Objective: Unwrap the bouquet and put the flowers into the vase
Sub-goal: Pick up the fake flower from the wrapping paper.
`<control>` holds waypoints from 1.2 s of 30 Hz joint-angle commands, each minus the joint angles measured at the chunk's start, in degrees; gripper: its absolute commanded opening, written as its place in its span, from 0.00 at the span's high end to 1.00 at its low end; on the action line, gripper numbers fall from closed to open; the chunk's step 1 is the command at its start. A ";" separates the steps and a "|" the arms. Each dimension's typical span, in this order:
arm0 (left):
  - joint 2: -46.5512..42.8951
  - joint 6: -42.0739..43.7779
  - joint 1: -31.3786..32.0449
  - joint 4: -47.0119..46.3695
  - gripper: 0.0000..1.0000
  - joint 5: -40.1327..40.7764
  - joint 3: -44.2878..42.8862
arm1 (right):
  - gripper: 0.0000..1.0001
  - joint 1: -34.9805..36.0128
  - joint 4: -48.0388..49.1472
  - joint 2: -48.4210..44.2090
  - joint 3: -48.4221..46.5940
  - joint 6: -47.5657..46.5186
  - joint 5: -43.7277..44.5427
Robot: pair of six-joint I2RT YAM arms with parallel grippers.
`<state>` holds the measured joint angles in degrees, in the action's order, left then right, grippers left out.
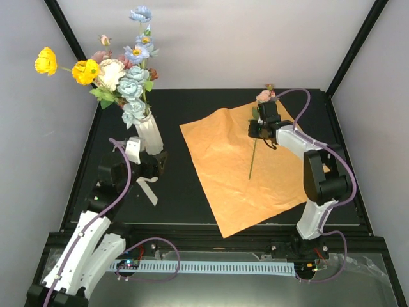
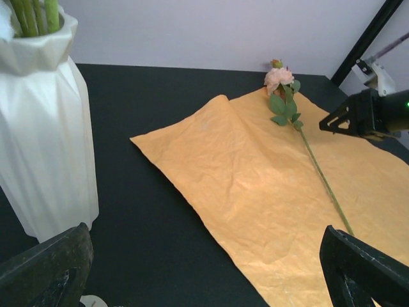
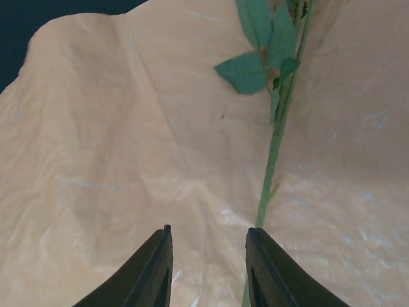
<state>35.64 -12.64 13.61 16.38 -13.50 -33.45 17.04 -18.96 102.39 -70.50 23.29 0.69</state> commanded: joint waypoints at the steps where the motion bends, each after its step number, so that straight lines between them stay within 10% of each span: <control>1: -0.10 0.45 0.37 -1.04 0.01 -0.14 0.97 | 0.66 -2.09 -0.52 4.80 -3.36 1.29 0.34; 36: -1.66 1.64 0.37 0.91 0.01 -2.06 -0.92 | 0.75 -2.87 -6.94 19.08 -14.22 4.09 0.26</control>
<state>34.83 -11.42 13.61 16.84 -14.63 -32.60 14.41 -24.86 120.18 -82.85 26.46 0.84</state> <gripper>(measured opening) 0.989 0.262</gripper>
